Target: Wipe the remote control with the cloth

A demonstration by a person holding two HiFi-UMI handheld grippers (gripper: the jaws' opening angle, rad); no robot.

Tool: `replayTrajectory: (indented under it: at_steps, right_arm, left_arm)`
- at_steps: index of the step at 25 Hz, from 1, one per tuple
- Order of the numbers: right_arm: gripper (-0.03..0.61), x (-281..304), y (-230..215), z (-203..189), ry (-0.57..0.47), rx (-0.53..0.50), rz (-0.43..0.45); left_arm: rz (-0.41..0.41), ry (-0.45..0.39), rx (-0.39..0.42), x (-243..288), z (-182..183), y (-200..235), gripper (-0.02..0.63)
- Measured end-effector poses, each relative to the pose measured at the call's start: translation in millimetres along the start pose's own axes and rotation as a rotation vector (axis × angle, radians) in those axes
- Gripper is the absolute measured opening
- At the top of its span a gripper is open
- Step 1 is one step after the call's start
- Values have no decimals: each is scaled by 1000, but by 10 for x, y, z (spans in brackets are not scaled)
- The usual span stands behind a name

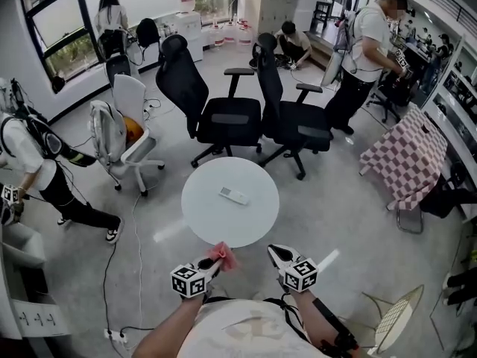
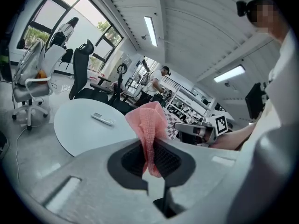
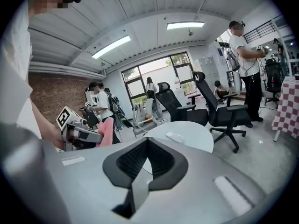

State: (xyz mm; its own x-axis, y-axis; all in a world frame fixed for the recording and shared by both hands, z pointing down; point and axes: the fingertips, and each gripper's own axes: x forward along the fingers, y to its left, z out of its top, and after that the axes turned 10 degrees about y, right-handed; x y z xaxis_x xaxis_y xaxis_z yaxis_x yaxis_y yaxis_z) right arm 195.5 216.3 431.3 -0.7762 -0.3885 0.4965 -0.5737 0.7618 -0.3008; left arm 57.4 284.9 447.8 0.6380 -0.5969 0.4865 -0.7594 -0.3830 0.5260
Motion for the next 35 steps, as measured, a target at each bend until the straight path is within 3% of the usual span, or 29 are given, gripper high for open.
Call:
replayTrajectory:
  at_steps: [10, 18, 24, 35]
  right_arm:
    - [8, 349, 286, 177, 19, -27, -80]
    - [8, 633, 254, 226, 42, -27, -90]
    - [8, 965, 47, 280, 76, -14, -57]
    - [8, 1530, -683, 643, 144, -58, -61]
  left_arm:
    - [-63, -23, 37, -239, 233, 270, 20]
    - [-47, -32, 5, -310, 334, 618, 20]
    - [-36, 6, -2, -174, 432, 867, 20]
    - [-42, 72, 15, 408, 1060, 1352, 20]
